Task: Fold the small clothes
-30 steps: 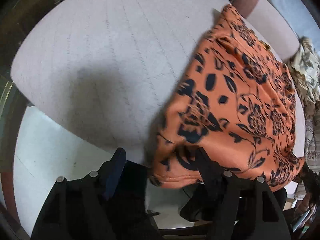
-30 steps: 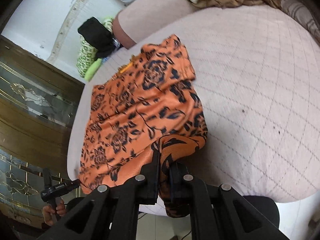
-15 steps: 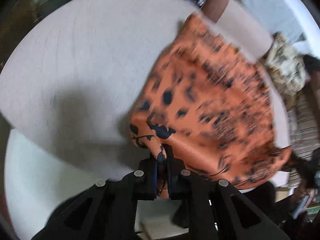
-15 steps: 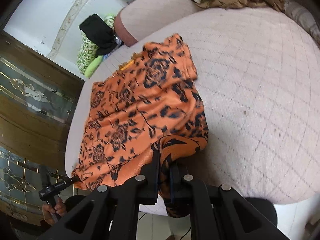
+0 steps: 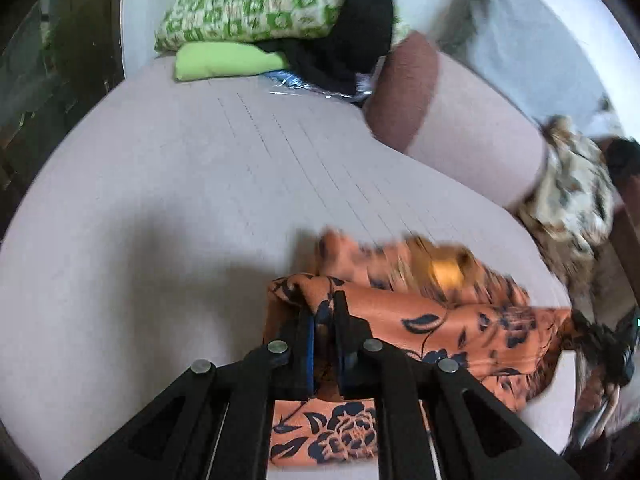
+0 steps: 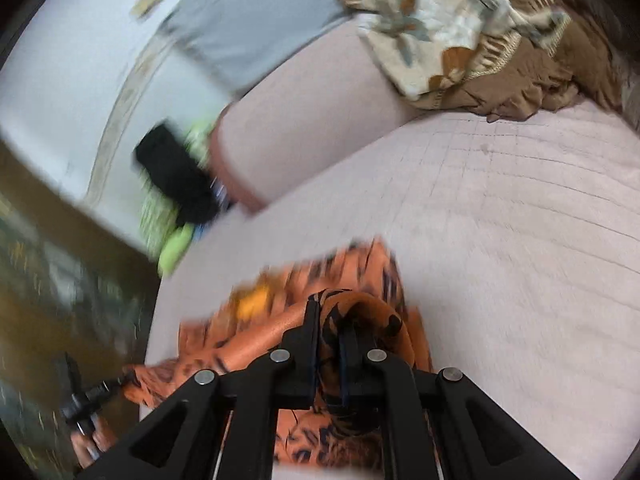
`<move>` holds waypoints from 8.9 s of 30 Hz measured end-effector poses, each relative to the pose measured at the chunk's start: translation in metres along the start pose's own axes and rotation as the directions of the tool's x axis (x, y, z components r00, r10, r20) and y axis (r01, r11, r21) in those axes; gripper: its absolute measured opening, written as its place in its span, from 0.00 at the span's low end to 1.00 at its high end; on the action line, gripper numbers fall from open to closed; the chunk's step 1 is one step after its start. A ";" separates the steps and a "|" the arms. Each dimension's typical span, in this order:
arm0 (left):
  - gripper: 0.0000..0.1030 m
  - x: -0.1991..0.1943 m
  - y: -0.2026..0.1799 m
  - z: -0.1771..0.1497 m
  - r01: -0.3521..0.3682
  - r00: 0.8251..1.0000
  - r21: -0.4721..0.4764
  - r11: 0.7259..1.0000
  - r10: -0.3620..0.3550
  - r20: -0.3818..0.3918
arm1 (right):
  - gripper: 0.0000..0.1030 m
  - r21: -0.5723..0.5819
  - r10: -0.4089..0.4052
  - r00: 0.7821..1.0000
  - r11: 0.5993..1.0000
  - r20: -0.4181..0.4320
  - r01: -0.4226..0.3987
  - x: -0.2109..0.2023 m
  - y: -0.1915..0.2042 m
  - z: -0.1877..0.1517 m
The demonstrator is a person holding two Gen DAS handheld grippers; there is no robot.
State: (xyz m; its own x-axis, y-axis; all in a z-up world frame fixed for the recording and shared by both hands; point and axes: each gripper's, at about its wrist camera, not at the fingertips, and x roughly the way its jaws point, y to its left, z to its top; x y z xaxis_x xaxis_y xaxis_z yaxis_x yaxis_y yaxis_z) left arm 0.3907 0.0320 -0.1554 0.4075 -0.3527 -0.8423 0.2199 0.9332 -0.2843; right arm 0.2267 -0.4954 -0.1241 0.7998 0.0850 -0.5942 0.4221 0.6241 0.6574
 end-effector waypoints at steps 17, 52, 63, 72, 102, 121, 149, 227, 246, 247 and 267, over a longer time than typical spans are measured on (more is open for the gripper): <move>0.65 -0.046 0.003 -0.110 -0.254 0.925 -0.261 0.931 0.313 0.215 | 0.51 -0.412 -0.099 0.994 0.908 -0.035 0.076 0.046 0.075 -0.092; 0.78 0.023 0.014 -0.092 -0.342 0.934 -0.146 0.928 0.353 0.055 | 0.41 -0.349 -0.194 0.981 0.919 0.009 0.185 0.042 0.024 -0.123; 0.78 0.006 0.049 -0.154 -0.067 0.997 -0.384 0.921 0.050 -0.055 | 0.67 0.119 0.075 0.993 0.991 -0.094 -0.064 0.008 -0.050 -0.169; 0.94 0.039 0.024 -0.127 0.016 1.000 -0.362 0.932 -0.019 -0.004 | 0.68 0.335 0.148 0.989 0.930 0.031 -0.149 0.044 -0.073 -0.150; 0.30 -0.028 0.026 -0.240 0.053 0.996 -0.274 0.960 -0.029 0.089 | 0.25 0.172 0.018 0.992 0.985 -0.123 0.004 -0.043 -0.083 -0.215; 0.70 0.013 -0.039 -0.200 -0.395 0.913 0.165 0.904 0.406 -0.041 | 0.27 -0.097 -0.184 0.980 0.980 -0.079 0.177 -0.058 -0.048 -0.202; 0.90 -0.052 0.019 -0.255 -0.239 0.971 -0.155 0.959 0.232 -0.060 | 0.28 -0.268 0.018 0.999 0.963 -0.036 -0.027 -0.069 -0.023 -0.235; 0.80 -0.014 -0.203 -0.226 0.058 0.995 0.281 0.958 -0.079 0.064 | 0.11 -0.143 0.209 0.975 0.970 0.069 -0.198 -0.099 0.006 -0.165; 0.86 0.017 -0.251 -0.240 -0.124 0.992 0.408 0.904 0.112 0.053 | 0.37 -0.089 0.120 0.993 0.989 -0.008 -0.120 -0.105 -0.055 -0.129; 0.86 0.020 -0.253 -0.243 -0.126 0.992 0.418 0.900 0.115 0.052 | 0.37 -0.118 0.097 0.995 0.988 -0.032 -0.100 -0.092 -0.042 -0.127; 1.00 0.060 -0.257 -0.263 -0.232 0.972 0.495 0.837 0.221 0.081 | 0.27 -0.157 -0.052 0.983 0.987 -0.174 0.024 -0.057 -0.042 -0.143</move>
State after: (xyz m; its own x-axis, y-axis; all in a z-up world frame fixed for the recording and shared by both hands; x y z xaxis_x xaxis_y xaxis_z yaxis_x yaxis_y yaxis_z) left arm 0.1255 -0.2105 -0.2530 0.5167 -0.1419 -0.8444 0.5285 0.8288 0.1841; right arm 0.1024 -0.4153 -0.1843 0.6901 0.1865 -0.6993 0.3691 0.7404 0.5617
